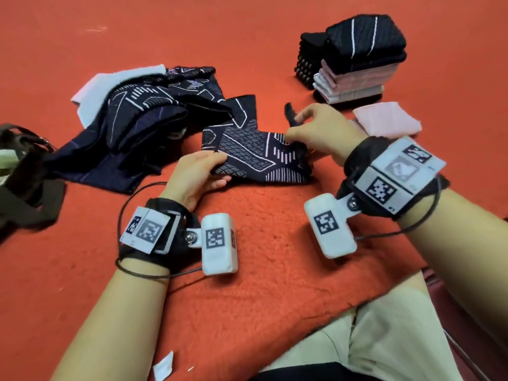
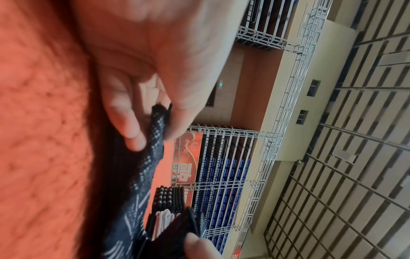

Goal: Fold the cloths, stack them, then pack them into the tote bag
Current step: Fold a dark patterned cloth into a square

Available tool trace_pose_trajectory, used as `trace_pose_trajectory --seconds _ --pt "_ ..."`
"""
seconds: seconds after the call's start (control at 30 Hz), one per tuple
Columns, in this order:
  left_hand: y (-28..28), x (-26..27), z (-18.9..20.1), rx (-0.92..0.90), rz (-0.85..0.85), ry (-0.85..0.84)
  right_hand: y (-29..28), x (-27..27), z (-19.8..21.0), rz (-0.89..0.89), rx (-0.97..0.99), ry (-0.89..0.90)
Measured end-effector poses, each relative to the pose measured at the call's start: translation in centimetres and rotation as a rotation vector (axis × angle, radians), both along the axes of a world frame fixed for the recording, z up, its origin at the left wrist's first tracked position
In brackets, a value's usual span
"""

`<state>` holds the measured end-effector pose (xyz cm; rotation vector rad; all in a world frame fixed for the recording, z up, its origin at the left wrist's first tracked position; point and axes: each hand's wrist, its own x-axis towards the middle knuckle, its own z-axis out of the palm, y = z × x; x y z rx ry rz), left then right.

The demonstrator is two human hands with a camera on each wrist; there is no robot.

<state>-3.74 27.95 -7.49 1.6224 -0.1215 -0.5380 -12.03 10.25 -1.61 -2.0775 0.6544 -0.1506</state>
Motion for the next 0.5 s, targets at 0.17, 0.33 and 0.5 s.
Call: trace_pose_trajectory --seconds 0.17,0.33,0.5 --pt "0.2 0.1 0.1 -0.04 -0.017 -0.009 2.2 2.3 -1.2 0.1 -0.135 0.136" --pt "0.2 0.1 0.0 -0.05 -0.022 -0.013 2.7 2.5 -1.8 0.246 -0.345 0.226" --pt "0.2 0.0 0.1 -0.052 -0.027 -0.013 1.5 1.8 -1.5 0.365 -0.552 0.297"
